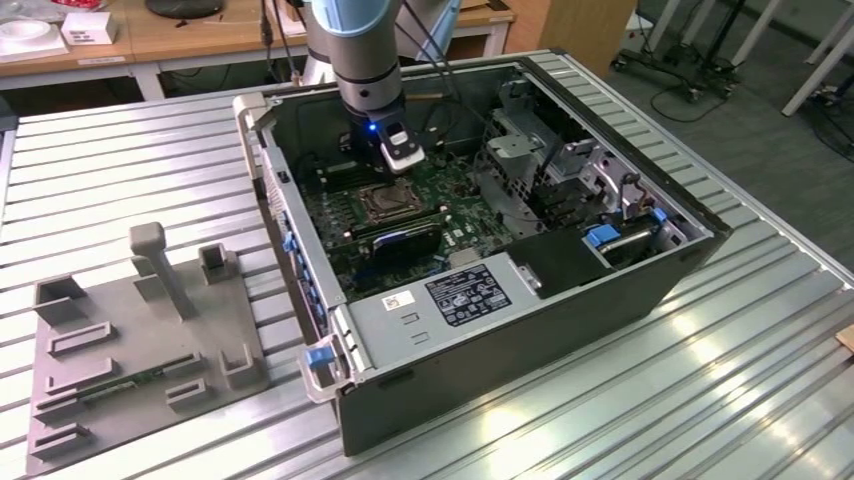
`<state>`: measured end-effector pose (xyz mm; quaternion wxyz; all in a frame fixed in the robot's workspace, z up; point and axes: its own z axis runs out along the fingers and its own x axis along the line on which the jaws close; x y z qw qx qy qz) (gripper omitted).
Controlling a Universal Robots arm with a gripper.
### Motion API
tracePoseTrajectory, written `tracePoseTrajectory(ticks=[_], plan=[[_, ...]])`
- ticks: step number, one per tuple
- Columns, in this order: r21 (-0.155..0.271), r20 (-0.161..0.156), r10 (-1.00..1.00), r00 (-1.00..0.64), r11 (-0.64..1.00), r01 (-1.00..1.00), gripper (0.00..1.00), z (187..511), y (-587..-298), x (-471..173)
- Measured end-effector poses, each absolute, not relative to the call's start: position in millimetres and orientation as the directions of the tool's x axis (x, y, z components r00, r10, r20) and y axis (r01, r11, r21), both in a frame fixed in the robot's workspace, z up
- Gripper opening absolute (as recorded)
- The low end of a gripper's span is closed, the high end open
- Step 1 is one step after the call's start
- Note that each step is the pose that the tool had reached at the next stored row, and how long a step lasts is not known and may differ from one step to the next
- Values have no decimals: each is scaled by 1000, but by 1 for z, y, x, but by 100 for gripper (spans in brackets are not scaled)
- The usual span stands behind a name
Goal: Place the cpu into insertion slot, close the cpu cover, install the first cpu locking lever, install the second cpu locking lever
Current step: 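Install the first cpu locking lever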
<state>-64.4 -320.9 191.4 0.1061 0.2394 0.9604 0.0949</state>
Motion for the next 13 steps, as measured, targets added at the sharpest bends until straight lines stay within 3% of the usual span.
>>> tracePoseTrajectory(ticks=[13], plan=[[232, -156, 480, -863, 867, 440, 11, 203, -321, -64]])
